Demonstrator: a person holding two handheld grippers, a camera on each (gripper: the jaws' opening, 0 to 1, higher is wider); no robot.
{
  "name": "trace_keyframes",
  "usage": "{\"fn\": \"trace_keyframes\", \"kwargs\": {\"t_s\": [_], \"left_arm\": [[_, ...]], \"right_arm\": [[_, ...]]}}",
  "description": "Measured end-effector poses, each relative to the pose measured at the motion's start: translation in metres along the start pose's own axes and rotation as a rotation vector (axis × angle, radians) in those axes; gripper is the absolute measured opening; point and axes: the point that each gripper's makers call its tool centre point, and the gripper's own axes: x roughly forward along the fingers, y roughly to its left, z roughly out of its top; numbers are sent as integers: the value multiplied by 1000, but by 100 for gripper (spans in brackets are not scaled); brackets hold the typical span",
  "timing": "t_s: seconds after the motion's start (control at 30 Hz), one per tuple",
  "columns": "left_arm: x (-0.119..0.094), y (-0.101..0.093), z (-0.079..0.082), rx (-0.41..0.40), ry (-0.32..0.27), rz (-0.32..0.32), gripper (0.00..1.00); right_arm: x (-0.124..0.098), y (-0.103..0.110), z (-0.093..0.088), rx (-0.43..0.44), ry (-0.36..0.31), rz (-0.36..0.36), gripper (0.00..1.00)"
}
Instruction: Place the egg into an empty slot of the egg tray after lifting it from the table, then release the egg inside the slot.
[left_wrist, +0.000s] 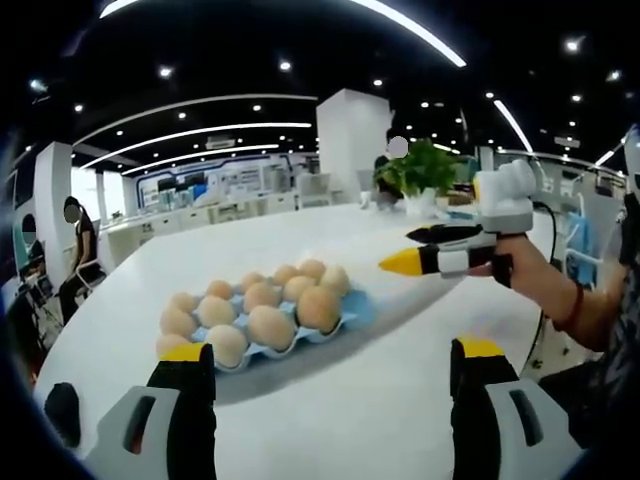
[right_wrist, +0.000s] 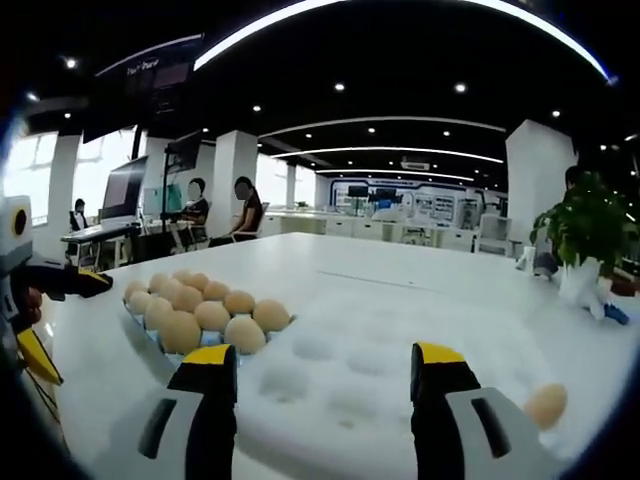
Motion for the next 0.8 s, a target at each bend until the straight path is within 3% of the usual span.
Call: {"fn": "trace_keyframes", "kwargs": {"t_s": [0.8], "left_arm": [[9, -6, 4, 7, 0, -16, 99]], "right_arm": [[-16, -58, -12, 21, 13, -134, 73]]}}
